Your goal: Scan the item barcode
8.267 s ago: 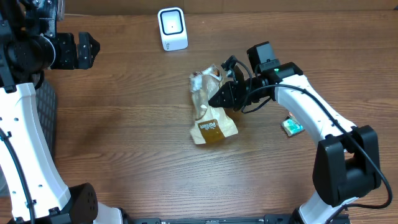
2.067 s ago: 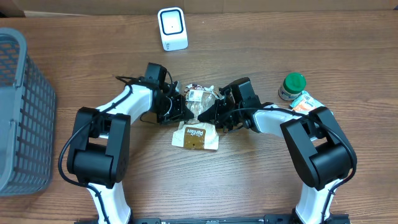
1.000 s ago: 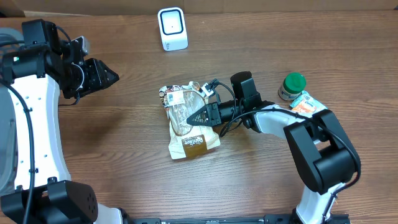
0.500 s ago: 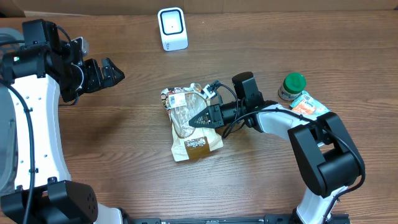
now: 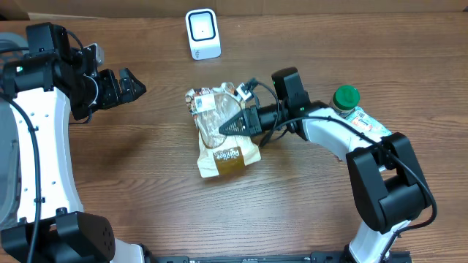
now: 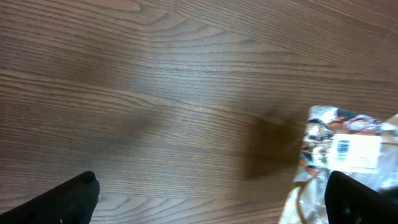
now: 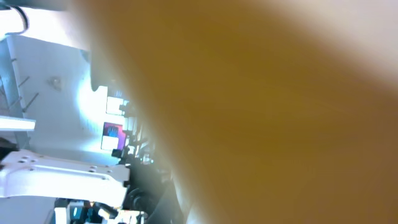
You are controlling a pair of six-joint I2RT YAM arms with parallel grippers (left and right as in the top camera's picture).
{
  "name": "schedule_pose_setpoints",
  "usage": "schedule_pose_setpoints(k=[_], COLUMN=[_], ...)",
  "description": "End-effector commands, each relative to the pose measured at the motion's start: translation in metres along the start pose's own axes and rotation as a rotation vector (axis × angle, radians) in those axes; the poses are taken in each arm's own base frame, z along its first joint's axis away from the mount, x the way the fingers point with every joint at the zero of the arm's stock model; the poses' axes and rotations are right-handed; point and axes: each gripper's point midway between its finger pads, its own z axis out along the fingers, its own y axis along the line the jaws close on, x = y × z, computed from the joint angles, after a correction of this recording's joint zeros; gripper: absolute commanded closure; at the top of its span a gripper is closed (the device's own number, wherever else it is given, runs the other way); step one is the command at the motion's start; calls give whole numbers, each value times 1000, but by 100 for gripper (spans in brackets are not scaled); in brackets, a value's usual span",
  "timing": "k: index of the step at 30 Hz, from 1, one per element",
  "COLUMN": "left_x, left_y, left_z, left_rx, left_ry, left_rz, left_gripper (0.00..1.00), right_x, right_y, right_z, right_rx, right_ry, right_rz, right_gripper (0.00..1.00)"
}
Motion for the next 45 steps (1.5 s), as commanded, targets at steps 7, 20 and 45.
schedule_pose_setpoints(k=[7, 20, 45], left_x=[-3, -3, -1], left_y=[-1, -1, -4], left_z=[-4, -4, -4], left_rx=[-5, -5, 12], left_ry=[-17, -17, -10], left_rz=[17, 17, -3], left_gripper=[0, 1, 0], right_x=[-32, -32, -60], right_y=[47, 132, 108], right_z=[-18, -36, -101], right_rx=[97, -124, -47], right_ry=[9, 60, -88], right_rz=[-137, -469, -430], right_gripper=[96, 96, 96])
